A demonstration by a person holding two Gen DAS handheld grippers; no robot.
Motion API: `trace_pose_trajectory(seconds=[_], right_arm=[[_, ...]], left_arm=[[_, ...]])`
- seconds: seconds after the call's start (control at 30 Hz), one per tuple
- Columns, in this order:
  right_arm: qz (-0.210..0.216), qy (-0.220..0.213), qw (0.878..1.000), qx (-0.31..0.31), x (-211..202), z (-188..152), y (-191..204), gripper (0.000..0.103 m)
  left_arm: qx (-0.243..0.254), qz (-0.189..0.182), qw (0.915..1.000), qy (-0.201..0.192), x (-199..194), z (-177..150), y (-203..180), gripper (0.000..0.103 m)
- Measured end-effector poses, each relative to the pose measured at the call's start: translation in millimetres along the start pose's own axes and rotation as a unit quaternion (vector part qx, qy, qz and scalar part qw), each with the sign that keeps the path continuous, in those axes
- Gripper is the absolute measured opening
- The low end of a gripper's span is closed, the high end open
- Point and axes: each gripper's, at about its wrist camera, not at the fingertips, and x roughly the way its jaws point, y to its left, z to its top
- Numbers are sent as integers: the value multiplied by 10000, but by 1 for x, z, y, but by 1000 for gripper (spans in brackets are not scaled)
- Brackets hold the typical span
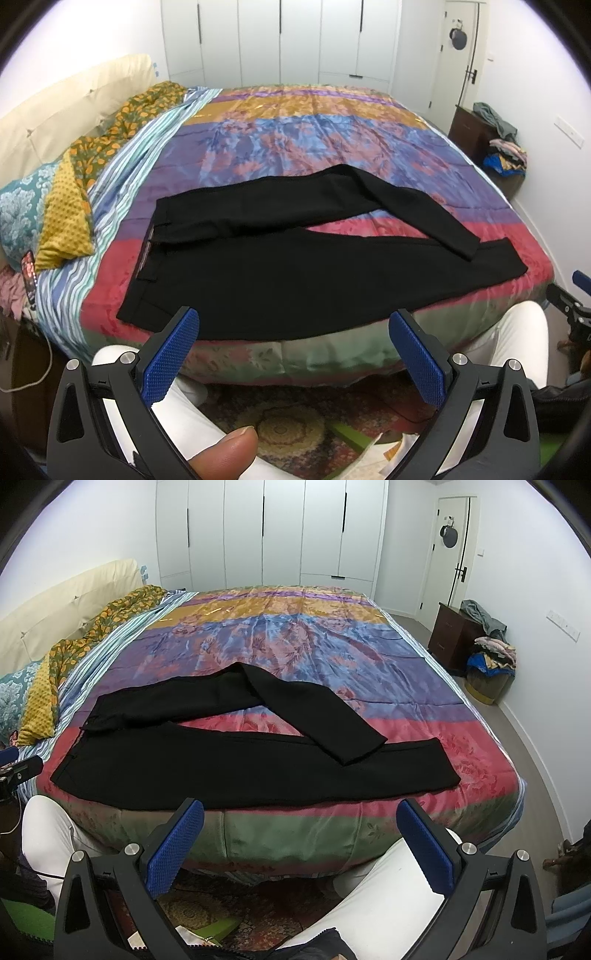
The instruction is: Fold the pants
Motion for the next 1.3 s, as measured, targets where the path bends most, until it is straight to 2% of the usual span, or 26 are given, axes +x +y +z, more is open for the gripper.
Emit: trace_pose_trajectory(seconds=[1.3], right_arm=[[37,75,10000,20,5,1,3,103]], left_arm=[[11,-30,10000,35,2,-1,0,103]])
